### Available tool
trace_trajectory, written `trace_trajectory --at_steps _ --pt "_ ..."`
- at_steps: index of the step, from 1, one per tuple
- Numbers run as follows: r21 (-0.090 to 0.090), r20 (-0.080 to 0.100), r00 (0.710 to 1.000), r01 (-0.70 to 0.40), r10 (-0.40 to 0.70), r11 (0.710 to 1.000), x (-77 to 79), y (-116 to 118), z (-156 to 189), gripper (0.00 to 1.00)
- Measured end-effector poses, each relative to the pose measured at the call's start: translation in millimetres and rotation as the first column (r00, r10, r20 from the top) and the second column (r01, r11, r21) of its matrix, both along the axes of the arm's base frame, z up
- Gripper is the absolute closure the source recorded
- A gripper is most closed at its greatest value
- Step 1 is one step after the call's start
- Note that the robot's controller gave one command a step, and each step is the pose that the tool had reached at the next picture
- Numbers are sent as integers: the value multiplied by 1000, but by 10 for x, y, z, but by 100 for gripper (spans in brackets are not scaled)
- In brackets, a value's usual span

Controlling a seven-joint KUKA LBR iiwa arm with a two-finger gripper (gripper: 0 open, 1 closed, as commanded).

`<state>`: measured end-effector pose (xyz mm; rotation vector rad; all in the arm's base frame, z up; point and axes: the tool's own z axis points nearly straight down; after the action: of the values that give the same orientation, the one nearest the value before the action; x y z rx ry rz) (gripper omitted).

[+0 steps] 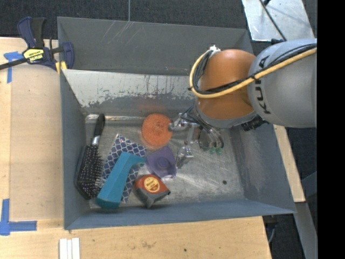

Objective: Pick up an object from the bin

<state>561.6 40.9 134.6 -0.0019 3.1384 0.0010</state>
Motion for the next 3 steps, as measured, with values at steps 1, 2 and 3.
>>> trace_trajectory --at_steps 1,2,3 --pt "-1 38 987 -154 154 988 247 89 -435 100" --pt "-1 38 987 -153 153 988 248 88 -435 100" --pt "-2 42 987 -153 153 988 209 78 -410 100"
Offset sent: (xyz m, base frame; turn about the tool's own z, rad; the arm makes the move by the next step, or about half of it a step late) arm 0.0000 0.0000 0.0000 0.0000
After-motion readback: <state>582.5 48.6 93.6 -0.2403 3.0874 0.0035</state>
